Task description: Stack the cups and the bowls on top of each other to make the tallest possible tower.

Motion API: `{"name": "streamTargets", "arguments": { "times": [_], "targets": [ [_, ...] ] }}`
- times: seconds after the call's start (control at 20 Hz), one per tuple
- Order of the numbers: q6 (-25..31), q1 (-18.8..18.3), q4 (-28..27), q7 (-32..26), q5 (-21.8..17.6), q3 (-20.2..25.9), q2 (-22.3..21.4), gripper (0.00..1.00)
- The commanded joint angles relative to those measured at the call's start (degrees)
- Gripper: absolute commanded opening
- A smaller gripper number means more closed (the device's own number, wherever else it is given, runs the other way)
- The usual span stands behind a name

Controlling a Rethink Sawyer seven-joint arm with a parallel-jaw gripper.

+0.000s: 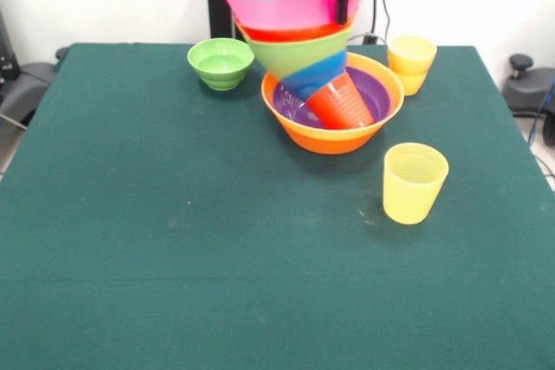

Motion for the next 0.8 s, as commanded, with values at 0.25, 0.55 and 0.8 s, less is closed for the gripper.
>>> {"name": "streamTargets", "arguments": {
  "times": [0.25, 0.55, 0.8],
  "targets": [
    [-3.8, 1.5, 3.4, -0.3, 2.8, 8.9, -2.5, 0.0],
    [-5.1, -0.3, 2.2, -1.6, 3.2, 10.9, -1.5, 0.0],
    [-2.9, -2.2, 0.9, -2.8, 2.1, 11.0, -1.9, 0.0]
  ]
}}
